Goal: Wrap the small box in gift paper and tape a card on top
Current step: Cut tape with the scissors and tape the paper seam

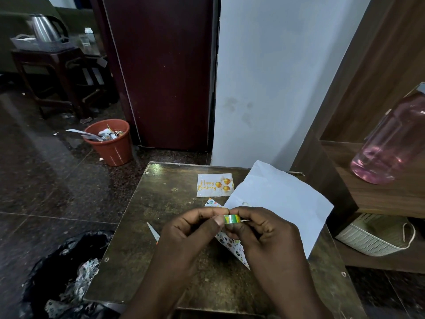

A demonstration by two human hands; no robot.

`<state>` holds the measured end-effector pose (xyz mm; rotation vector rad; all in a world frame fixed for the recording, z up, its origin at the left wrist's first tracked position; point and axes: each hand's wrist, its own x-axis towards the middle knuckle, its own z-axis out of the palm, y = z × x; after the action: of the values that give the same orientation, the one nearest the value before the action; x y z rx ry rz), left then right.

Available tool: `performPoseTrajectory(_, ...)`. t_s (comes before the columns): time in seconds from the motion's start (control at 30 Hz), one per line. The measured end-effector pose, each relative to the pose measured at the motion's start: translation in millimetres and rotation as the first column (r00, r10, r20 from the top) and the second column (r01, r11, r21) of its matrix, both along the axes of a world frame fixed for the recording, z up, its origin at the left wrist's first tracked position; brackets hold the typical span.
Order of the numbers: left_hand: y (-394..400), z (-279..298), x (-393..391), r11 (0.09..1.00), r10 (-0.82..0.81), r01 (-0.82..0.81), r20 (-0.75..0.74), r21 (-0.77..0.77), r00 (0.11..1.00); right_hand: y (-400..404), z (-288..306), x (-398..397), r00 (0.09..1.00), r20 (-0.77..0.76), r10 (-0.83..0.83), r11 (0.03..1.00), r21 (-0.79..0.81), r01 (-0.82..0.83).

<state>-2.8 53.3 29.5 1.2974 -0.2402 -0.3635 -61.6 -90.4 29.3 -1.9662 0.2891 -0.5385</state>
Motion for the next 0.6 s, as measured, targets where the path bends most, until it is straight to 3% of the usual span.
performPoseTrajectory(0.3, 1.1, 1.9, 0.4, 1.000, -0.002, 0.002, -0.046, -0.012, 0.999, 0.6, 1.3, -0.1, 0.999, 0.036, 0.003, 0.984, -0.181, 0.004)
performPoseTrajectory(0.6, -2.5, 0.3, -4.5, 0.946, 0.209, -0.221, 0.077, 0.235, 0.975, 2.5, -5.2, -0.6, 0.997, 0.031, -0.073, 0.913, -0.400, 0.080)
